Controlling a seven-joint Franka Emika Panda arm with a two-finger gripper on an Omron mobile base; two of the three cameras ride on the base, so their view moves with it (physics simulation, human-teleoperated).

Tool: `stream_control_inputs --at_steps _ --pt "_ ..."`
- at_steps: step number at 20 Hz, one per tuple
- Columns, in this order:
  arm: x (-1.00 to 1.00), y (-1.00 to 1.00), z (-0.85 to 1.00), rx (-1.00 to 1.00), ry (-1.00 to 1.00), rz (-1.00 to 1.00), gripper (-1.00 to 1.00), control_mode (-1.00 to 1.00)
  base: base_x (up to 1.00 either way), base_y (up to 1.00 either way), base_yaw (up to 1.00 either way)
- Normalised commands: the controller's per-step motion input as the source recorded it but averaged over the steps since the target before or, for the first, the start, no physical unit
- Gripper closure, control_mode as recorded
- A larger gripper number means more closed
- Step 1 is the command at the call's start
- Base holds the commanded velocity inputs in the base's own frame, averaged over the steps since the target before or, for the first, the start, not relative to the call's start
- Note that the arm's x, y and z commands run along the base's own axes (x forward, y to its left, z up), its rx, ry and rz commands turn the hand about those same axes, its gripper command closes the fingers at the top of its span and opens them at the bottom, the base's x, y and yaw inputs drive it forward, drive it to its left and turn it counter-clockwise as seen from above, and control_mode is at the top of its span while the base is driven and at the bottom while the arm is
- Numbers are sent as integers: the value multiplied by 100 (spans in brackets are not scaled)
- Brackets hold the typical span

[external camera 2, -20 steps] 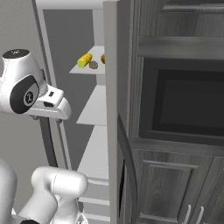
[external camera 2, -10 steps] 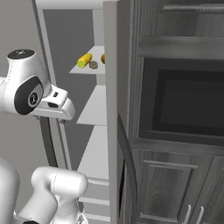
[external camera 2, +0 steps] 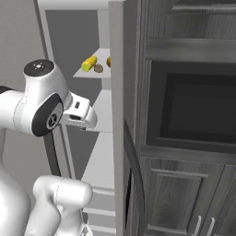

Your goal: Take the lemon, garlic, and corn from the freezer and place them in the bowl on the counter.

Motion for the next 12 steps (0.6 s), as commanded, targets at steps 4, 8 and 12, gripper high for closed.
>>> stream_control_inputs --at_steps 4,8,12 --pt "3 -14 8 0 -34 0 -100 -100 0 0 0" --pt "9 -11 28 4 -18 0 -100 -100 0 0 0" --pt "27 -5 37 2 -4 0 -100 -100 0 0 0"
